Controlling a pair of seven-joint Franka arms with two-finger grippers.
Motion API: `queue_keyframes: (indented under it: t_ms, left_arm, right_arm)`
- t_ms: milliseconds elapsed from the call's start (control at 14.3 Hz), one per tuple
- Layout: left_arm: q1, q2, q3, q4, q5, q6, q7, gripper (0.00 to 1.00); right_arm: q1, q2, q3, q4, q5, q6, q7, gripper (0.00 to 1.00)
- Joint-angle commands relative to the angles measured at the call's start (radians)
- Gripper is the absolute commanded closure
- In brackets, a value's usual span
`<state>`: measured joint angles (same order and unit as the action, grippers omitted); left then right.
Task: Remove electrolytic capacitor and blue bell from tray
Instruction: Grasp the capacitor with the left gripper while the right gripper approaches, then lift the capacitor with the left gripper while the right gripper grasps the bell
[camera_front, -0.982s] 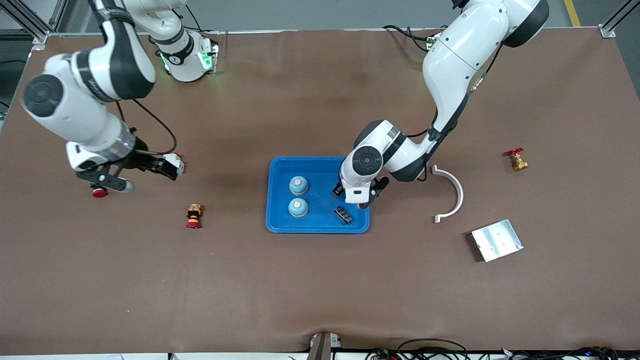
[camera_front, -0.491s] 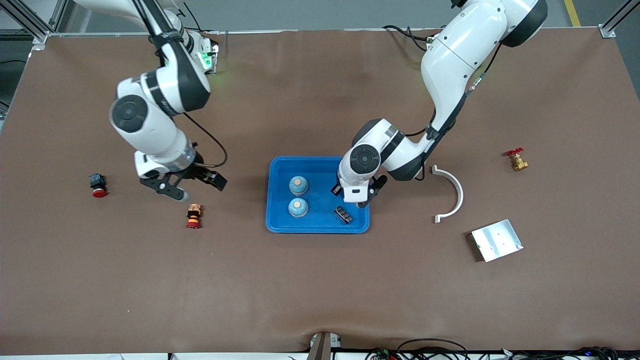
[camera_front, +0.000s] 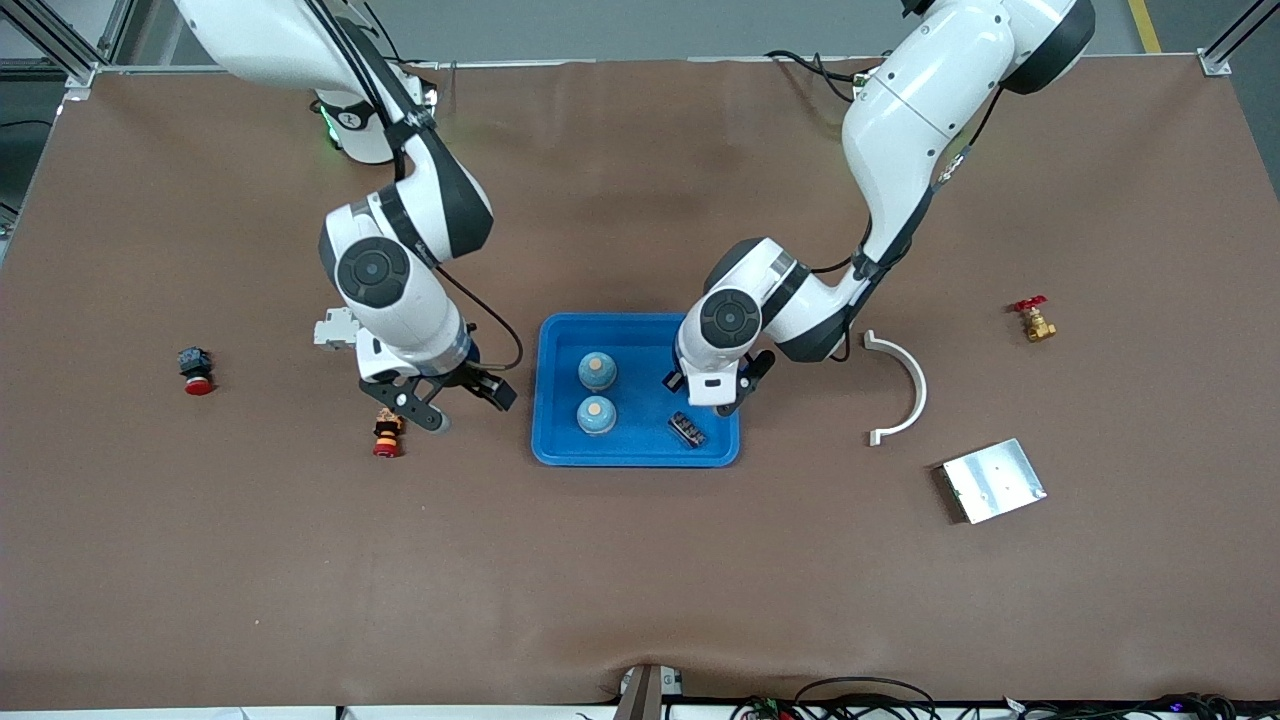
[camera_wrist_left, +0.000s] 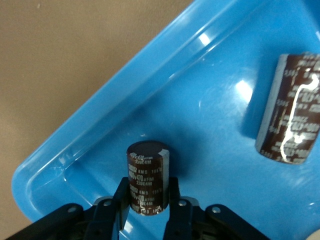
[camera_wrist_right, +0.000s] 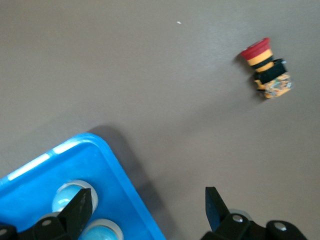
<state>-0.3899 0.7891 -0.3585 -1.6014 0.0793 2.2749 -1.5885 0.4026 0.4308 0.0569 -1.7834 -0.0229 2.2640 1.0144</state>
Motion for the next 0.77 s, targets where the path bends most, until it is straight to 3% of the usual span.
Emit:
queue_keyframes:
  t_ms: [0, 281, 491, 701]
  left_arm:
    - [0.008, -0.034, 0.004, 0.008, 0.028, -0.035, -0.025, 1.00]
    - [0.069, -0.135, -0.010, 0.006, 0.016, -0.184, 0.075, 1.00]
    - [0.172, -0.234, -0.054, -0.003, -0.073, -0.299, 0.260, 1.00]
    - [0.249, -0.297, -0.076, -0.011, -0.079, -0.443, 0.404, 1.00]
  right_arm:
    - [0.034, 0.097, -0.008, 0.123, -0.012, -0.015, 0.076, 0.00]
    - [0.096, 0.213, -0.009, 0.232, -0.017, -0.017, 0.176, 0.00]
    - [0.102, 0.229, -0.009, 0.240, -0.011, -0.015, 0.200, 0.00]
    - [0.102, 0.255, -0.009, 0.263, -0.009, -0.014, 0.230, 0.00]
